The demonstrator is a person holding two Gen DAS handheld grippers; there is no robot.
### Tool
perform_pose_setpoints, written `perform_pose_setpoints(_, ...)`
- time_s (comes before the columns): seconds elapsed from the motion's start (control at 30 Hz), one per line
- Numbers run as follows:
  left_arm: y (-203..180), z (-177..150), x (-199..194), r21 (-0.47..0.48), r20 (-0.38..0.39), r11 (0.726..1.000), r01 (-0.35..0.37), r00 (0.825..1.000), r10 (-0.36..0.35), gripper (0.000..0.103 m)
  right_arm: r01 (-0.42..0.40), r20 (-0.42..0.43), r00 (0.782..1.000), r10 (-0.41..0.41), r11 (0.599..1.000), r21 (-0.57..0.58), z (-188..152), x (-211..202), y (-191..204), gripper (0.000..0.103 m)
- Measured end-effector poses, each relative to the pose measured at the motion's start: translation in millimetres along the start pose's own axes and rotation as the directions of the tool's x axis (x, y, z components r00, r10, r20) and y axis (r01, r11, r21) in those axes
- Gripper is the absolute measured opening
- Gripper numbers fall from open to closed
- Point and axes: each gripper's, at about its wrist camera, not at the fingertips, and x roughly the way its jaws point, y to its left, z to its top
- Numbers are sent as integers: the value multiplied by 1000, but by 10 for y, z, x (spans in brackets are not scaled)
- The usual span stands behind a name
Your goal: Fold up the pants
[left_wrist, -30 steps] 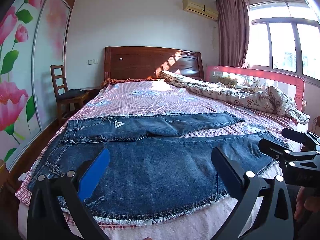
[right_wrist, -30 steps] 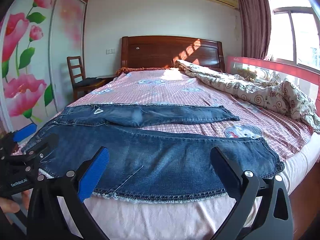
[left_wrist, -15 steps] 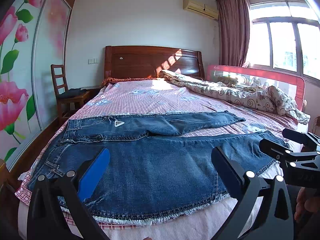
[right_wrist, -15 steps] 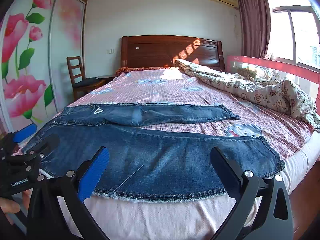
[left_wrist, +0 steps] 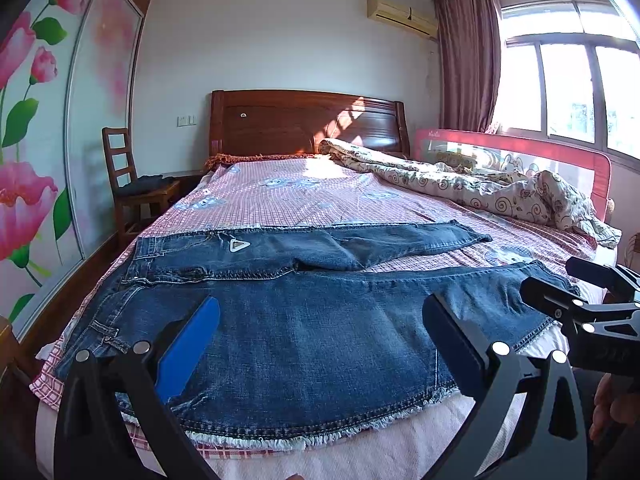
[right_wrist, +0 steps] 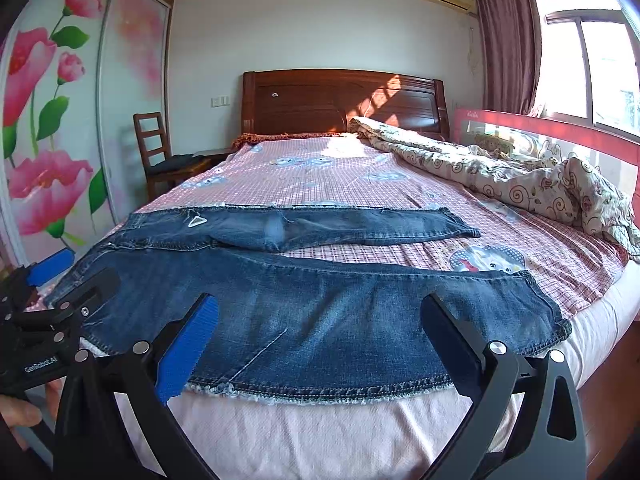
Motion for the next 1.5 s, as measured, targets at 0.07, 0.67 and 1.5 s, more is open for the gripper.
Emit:
perform_pose_setpoints(0.07, 3, -4, -4, 0, 0, 1000, 0, 1000, 0, 101, -1, -2, 1000, 1, 1000, 0, 2, 11, -4, 100)
perform_pose_setpoints(0.67, 316, 140, 389, 28, -246, 998, 50, 968, -42, 101, -47, -96, 994, 51, 998, 36, -76, 249, -52, 100)
perform_pose_setpoints(1.5, 3323, 868, 2948, -231, -478, 966, 116, 851, -217, 101, -205, -248, 946, 209, 978, 43, 279, 1094, 430, 100)
